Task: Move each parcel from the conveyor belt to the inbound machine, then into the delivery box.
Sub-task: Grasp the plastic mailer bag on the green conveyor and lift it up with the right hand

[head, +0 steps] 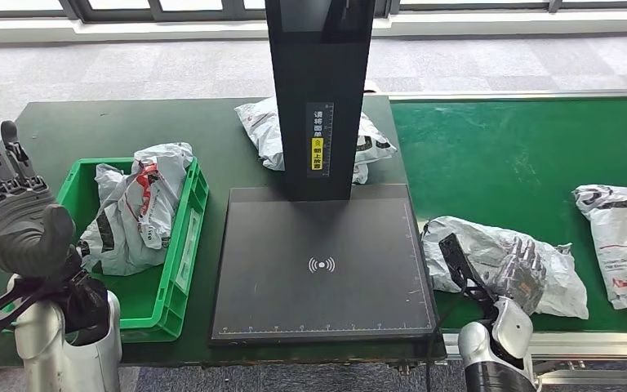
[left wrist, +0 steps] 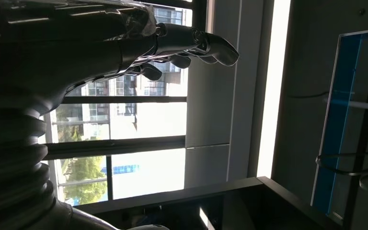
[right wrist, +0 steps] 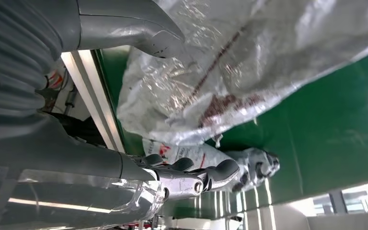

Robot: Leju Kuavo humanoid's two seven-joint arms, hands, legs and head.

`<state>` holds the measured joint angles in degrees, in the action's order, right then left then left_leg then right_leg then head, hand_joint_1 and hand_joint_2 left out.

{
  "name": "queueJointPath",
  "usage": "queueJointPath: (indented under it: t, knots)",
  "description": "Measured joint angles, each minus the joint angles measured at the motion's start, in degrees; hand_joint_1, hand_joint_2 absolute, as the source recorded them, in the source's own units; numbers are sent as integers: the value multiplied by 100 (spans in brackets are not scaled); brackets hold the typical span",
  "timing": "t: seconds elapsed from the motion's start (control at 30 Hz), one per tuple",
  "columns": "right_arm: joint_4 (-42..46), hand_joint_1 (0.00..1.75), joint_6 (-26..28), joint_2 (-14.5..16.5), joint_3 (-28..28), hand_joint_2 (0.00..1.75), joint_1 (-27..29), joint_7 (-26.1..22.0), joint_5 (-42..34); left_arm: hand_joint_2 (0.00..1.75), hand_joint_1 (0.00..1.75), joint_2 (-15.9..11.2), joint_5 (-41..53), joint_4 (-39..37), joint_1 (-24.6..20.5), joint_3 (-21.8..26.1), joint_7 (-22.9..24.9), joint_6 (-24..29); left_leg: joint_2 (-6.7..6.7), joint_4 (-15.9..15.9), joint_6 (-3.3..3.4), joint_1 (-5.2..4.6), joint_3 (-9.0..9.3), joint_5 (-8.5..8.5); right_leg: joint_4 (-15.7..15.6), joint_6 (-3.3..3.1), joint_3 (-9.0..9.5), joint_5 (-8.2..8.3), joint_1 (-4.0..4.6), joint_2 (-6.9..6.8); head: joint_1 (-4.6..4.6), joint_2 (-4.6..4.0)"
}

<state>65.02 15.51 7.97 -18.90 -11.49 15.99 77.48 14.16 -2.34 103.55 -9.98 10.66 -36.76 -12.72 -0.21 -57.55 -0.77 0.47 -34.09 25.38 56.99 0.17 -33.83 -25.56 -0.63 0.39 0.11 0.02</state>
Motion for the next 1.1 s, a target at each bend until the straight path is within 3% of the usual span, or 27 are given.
queueJointPath:
  t: [0.6, 0.73, 1.1]
  knots:
    - [-532, 0, -435, -232, -25, 175, -11, 152, 53, 175, 0, -1, 128, 1, 2, 0, -2, -25, 1, 0, 0, 0, 0, 0, 0, 0, 0, 0, 0, 1, -1, 0]
    - [-596, 175, -721, -256, -25, 175, -13, 138, 8, 175, 0, 0, 177, 1, 2, -1, 15, -28, 0, 0, 0, 0, 0, 0, 0, 0, 0, 0, 0, 1, 0, 0]
    - [-706, 175, -1138, -283, -25, 175, -25, -114, -307, 175, 0, 2, 256, 43, 9, -1, 50, -60, 0, 0, 0, 0, 0, 0, 0, 0, 1, 0, 1, 0, 0, 0]
